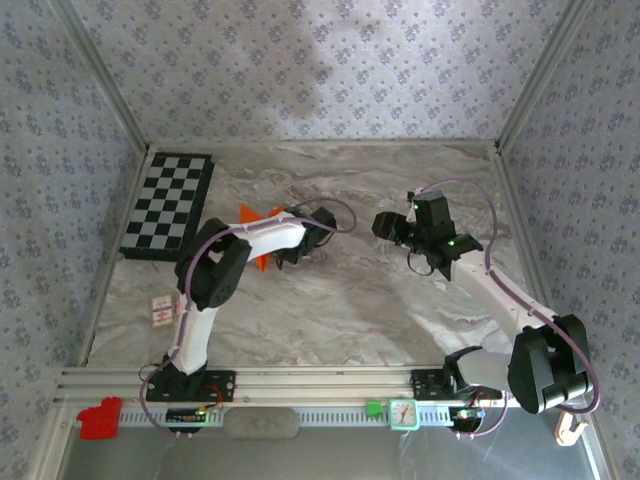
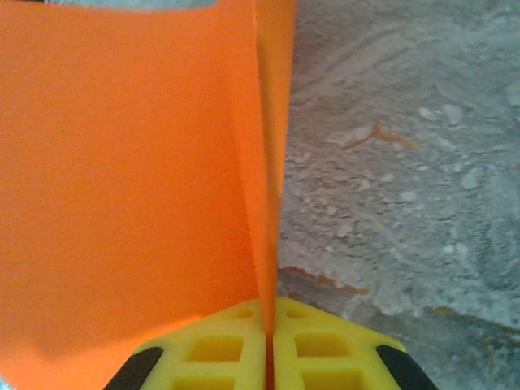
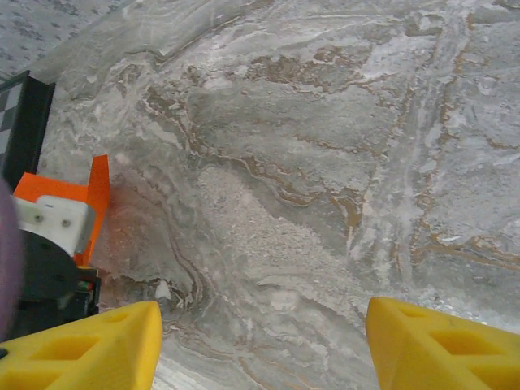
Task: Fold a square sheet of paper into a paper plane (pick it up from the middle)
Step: Turn over the paper at the center of the table.
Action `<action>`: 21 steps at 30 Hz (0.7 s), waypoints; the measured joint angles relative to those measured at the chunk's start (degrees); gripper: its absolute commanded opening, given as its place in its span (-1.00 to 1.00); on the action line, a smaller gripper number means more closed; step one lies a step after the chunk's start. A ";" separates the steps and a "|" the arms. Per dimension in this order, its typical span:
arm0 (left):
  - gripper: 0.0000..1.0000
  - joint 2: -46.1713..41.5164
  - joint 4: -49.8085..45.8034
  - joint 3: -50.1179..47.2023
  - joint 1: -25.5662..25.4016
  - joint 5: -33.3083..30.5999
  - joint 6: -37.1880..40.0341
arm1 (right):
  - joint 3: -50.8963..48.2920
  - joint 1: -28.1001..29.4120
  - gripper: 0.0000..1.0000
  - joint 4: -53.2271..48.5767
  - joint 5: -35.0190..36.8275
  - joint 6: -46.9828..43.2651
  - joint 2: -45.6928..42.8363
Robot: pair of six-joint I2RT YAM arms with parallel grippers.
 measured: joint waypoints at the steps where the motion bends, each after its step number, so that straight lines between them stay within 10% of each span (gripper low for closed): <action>1: -0.80 1.11 -0.28 0.61 -0.52 -0.42 -0.11 | -0.09 -0.13 0.36 -0.04 0.02 0.00 0.00; 21: -0.50 3.69 -2.03 2.32 -1.90 1.31 -2.14 | -0.61 -2.84 0.35 -1.31 1.64 0.52 0.02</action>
